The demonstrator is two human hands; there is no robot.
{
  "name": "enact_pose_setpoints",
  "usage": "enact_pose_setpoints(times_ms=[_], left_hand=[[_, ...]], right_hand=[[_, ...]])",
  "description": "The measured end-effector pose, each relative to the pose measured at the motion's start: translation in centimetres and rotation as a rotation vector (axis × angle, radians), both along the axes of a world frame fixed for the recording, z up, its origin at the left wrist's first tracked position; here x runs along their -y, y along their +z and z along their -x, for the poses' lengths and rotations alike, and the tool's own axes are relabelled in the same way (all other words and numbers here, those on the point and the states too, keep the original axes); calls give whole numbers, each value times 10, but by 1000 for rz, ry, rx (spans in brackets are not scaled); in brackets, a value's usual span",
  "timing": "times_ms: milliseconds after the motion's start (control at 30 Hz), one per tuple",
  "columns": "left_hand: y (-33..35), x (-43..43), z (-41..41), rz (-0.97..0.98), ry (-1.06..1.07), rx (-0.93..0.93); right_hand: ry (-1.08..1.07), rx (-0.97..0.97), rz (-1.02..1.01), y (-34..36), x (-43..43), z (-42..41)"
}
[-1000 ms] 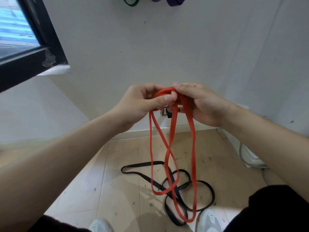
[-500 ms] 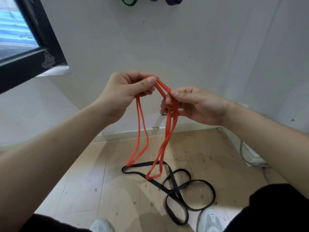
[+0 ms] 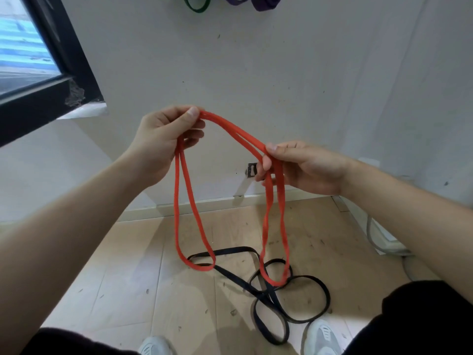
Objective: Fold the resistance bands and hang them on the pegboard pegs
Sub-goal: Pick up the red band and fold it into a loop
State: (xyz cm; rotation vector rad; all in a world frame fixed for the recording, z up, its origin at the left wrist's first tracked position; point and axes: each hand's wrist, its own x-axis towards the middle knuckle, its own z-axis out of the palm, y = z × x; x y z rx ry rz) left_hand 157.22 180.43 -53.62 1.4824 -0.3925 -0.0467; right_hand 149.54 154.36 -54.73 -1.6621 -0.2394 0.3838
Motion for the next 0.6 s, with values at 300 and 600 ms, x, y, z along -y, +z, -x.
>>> enact_pose_setpoints(times_ms=[300,600], left_hand=[[-11,16,20,-256,-301,-54],[-11,43,38,-263,-297,156]], right_hand=[[-44,6,-94,6,0,2],[-3,2,-48,5,-10,7]])
